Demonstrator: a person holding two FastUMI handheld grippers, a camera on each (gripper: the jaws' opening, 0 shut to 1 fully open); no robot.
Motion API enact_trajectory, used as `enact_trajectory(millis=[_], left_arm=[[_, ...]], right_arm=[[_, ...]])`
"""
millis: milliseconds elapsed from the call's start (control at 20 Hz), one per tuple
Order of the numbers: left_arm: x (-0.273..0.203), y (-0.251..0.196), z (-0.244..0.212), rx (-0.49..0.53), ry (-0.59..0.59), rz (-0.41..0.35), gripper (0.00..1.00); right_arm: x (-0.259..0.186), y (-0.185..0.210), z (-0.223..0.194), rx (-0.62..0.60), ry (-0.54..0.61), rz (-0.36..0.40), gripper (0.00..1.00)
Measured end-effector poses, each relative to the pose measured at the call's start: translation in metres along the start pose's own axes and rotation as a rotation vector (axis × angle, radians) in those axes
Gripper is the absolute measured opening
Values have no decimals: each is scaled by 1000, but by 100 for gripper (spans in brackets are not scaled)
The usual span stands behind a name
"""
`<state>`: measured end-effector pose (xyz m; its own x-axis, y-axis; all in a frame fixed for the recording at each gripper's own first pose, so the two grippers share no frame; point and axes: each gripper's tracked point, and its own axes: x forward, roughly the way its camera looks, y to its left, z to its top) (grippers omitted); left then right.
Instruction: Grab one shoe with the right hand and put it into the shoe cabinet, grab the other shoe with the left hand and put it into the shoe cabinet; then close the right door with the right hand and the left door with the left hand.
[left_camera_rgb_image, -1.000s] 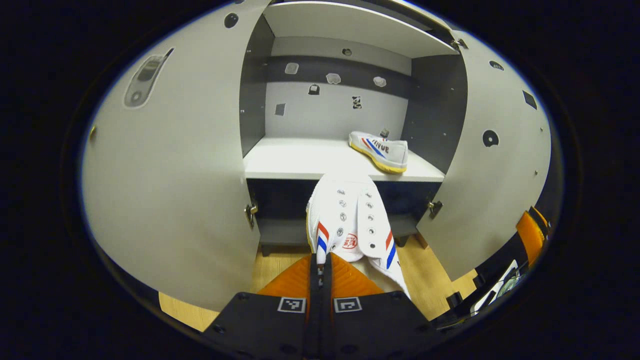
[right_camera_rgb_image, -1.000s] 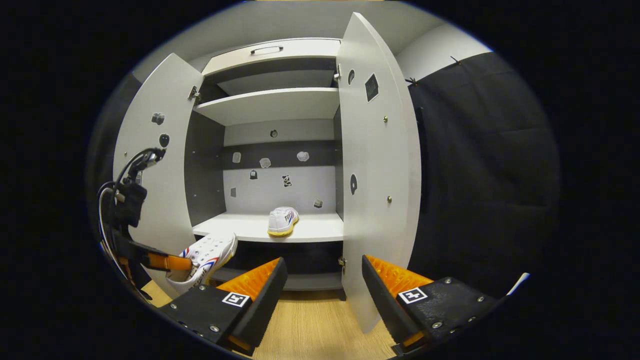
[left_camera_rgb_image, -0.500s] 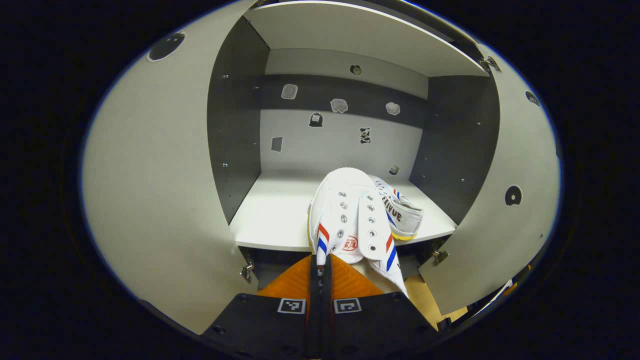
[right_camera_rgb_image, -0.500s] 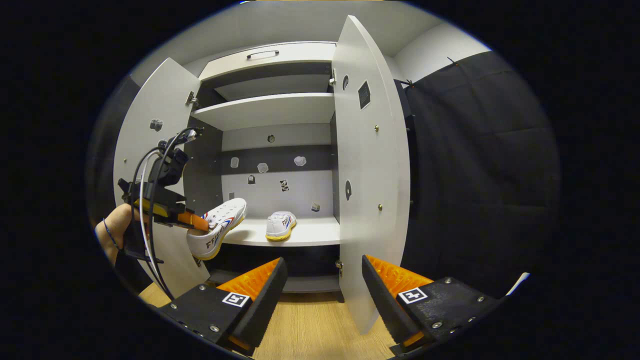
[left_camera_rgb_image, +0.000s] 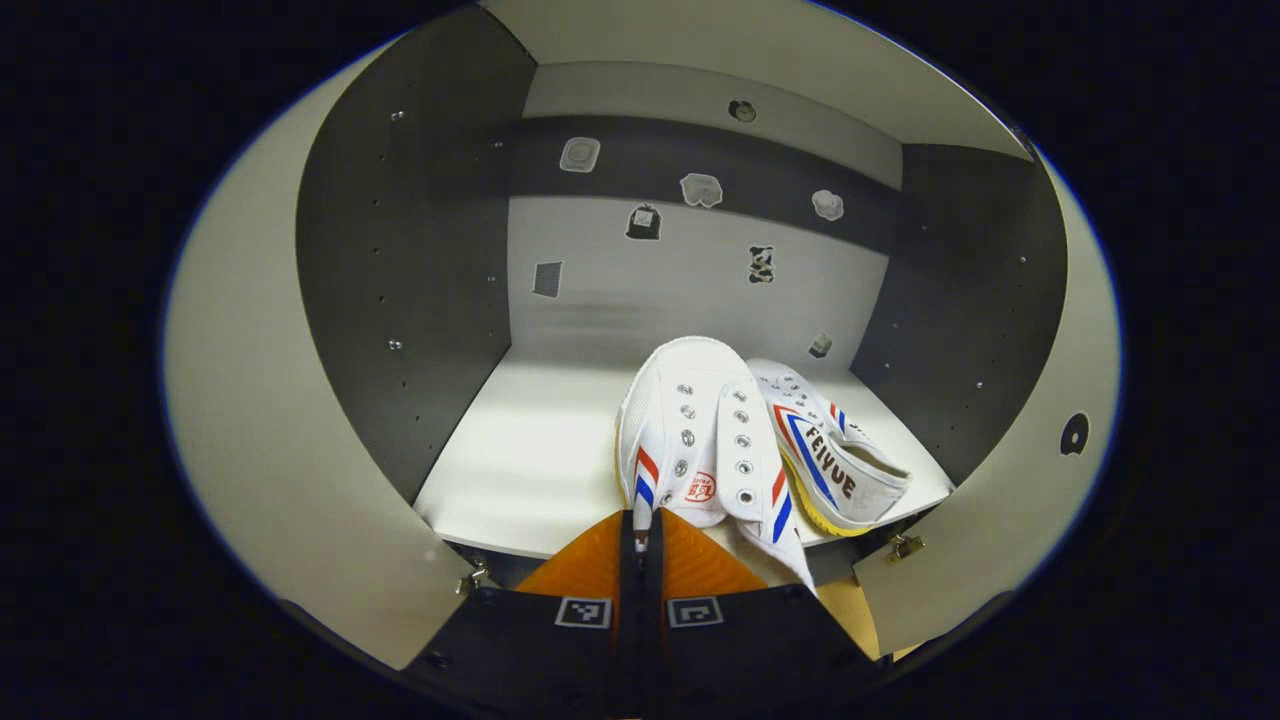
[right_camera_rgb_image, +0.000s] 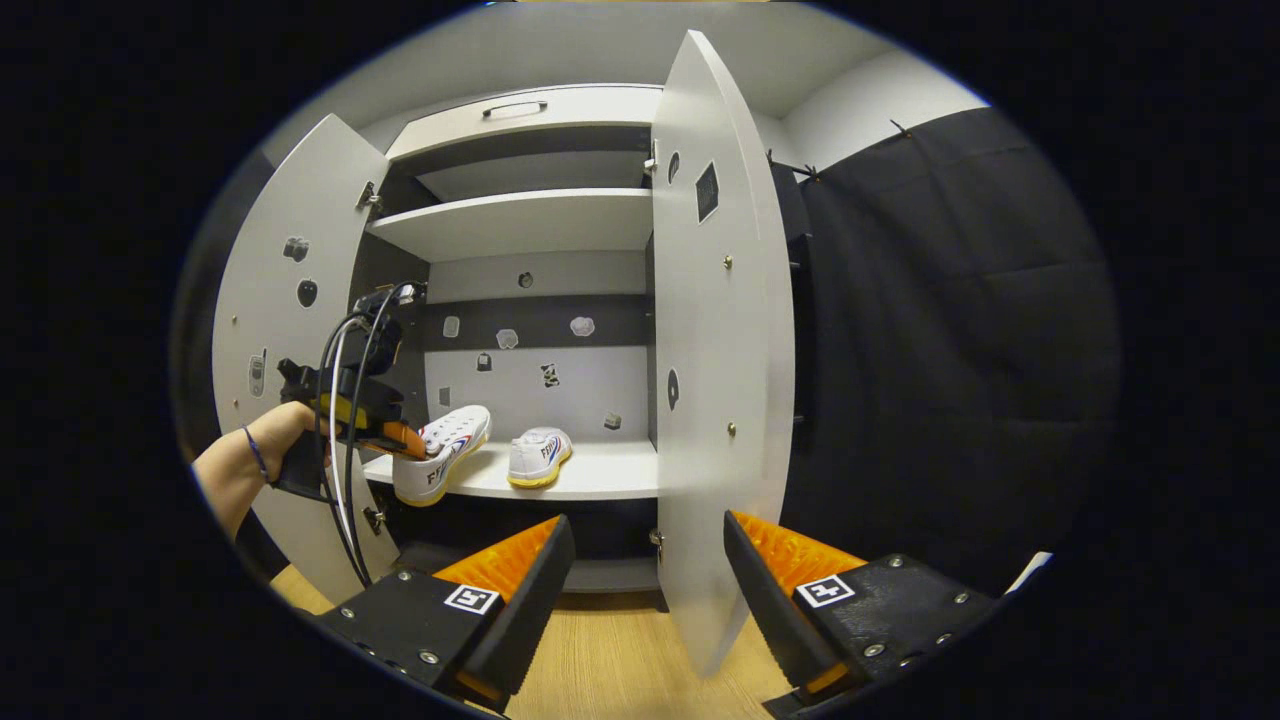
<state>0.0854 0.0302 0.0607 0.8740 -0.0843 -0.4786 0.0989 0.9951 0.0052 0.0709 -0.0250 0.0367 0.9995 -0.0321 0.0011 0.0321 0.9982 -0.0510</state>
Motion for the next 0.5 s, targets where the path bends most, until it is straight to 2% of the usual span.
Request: enact_trajectory(millis=[250, 500], left_arm=[[30, -1, -12, -28, 47, 29, 6], [33, -3, -10, -9, 60, 41, 6]], right_arm=[[8, 6, 7, 18, 16, 70, 92], [10, 7, 7, 39, 12, 90, 92]])
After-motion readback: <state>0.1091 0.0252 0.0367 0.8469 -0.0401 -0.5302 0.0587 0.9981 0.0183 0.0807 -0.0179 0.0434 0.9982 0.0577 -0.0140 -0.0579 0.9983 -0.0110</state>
